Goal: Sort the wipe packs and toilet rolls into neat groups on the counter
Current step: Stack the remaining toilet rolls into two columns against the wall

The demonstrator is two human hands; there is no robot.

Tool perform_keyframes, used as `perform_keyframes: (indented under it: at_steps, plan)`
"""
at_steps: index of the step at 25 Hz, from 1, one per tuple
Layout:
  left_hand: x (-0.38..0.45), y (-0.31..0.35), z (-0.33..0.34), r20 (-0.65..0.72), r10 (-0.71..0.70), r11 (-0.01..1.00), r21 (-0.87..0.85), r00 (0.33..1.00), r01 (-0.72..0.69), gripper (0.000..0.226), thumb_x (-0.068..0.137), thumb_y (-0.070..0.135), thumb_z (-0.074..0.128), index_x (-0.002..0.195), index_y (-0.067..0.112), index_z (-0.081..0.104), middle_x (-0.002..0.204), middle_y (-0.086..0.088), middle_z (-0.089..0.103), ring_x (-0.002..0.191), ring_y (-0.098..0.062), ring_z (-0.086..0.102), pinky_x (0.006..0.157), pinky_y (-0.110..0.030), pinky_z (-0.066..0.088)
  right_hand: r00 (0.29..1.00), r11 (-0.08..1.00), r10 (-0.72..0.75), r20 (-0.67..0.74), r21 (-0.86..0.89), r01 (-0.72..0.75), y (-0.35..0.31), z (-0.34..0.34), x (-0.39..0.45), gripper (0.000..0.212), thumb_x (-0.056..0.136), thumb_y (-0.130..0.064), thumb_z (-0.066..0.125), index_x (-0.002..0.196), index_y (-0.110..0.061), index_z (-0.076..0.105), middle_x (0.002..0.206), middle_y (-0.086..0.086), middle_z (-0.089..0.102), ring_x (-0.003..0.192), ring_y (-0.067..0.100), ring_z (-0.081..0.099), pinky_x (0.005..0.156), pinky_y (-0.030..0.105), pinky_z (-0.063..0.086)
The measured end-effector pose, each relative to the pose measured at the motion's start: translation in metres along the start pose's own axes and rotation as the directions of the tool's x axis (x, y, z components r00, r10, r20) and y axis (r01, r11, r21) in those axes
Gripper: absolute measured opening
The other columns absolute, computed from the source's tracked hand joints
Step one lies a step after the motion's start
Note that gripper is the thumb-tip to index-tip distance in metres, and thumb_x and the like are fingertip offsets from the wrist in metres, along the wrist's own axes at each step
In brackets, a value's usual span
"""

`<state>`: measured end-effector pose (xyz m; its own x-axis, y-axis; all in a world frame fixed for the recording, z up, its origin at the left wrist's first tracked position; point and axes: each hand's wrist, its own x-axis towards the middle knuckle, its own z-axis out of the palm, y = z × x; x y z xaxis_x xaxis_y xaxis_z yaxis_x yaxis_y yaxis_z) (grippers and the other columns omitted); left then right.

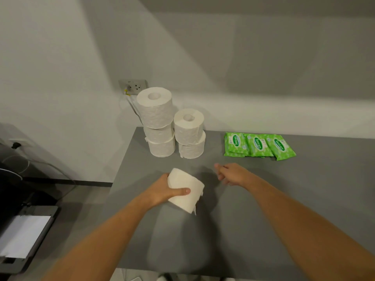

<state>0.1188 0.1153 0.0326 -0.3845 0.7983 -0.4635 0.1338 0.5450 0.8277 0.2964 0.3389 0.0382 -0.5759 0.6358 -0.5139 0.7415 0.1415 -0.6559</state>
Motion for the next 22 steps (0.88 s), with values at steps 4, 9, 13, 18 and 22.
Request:
perform_keyframes:
  at_steps: [4, 9, 13, 18, 22]
  plan:
    - [0.007, 0.027, 0.000, -0.230, 0.059, 0.986, -0.136, 0.971, -0.092, 0.086, 0.061, 0.049, 0.094, 0.133, 0.022, 0.056, 0.122, 0.003, 0.072, 0.115, -0.019, 0.069, 0.100, -0.042, 0.057, 0.982, 0.987, 0.008, 0.190, 0.158, -0.039, -0.017, 0.003, -0.016, 0.077, 0.077, -0.087, 0.039, 0.114, -0.023, 0.060, 0.116, 0.004, 0.069, 0.102, 0.017, 0.069, 0.096, 0.035, 0.052]
    - [0.012, 0.056, 0.015, -0.333, 0.093, 0.952, -0.245, 0.938, -0.182, 0.098, 0.065, 0.044, 0.094, 0.143, 0.016, 0.042, 0.129, 0.005, 0.063, 0.117, -0.014, 0.064, 0.100, -0.038, 0.057, 0.959, 0.930, -0.137, 0.249, 0.365, 0.039, -0.041, 0.006, -0.023, 0.087, 0.067, -0.088, 0.054, 0.124, -0.022, 0.064, 0.113, -0.001, 0.073, 0.107, 0.017, 0.068, 0.104, 0.038, 0.050]
    - [0.008, 0.069, 0.022, -0.248, 0.148, 0.958, -0.205, 0.957, -0.202, 0.094, 0.069, 0.047, 0.090, 0.145, 0.024, 0.040, 0.122, 0.019, 0.060, 0.107, 0.004, 0.060, 0.087, -0.025, 0.058, 0.933, 0.882, -0.279, 0.225, 0.445, 0.156, -0.051, 0.001, -0.020, 0.061, 0.072, -0.069, 0.073, 0.124, -0.038, 0.065, 0.115, -0.006, 0.075, 0.111, 0.015, 0.070, 0.102, 0.043, 0.052]
    - [0.008, 0.075, 0.011, -0.204, 0.172, 0.960, -0.185, 0.964, -0.211, 0.094, 0.073, 0.047, 0.088, 0.150, 0.027, 0.038, 0.137, 0.006, 0.059, 0.120, -0.013, 0.061, 0.101, -0.044, 0.057, 0.918, 0.867, -0.362, 0.161, 0.420, 0.268, -0.056, -0.011, -0.016, 0.051, 0.073, -0.060, 0.079, 0.118, -0.039, 0.069, 0.111, -0.003, 0.076, 0.103, 0.016, 0.074, 0.093, 0.041, 0.058]
    - [0.009, 0.077, -0.002, -0.204, 0.209, 0.955, -0.167, 0.956, -0.245, 0.085, 0.082, 0.069, 0.065, 0.150, 0.027, 0.039, 0.141, 0.005, 0.058, 0.124, -0.013, 0.059, 0.107, -0.039, 0.051, 0.915, 0.834, -0.403, 0.008, 0.415, 0.363, -0.071, -0.025, -0.014, 0.043, 0.070, -0.061, 0.080, 0.108, -0.043, 0.071, 0.106, -0.008, 0.077, 0.096, 0.010, 0.075, 0.080, 0.033, 0.060]
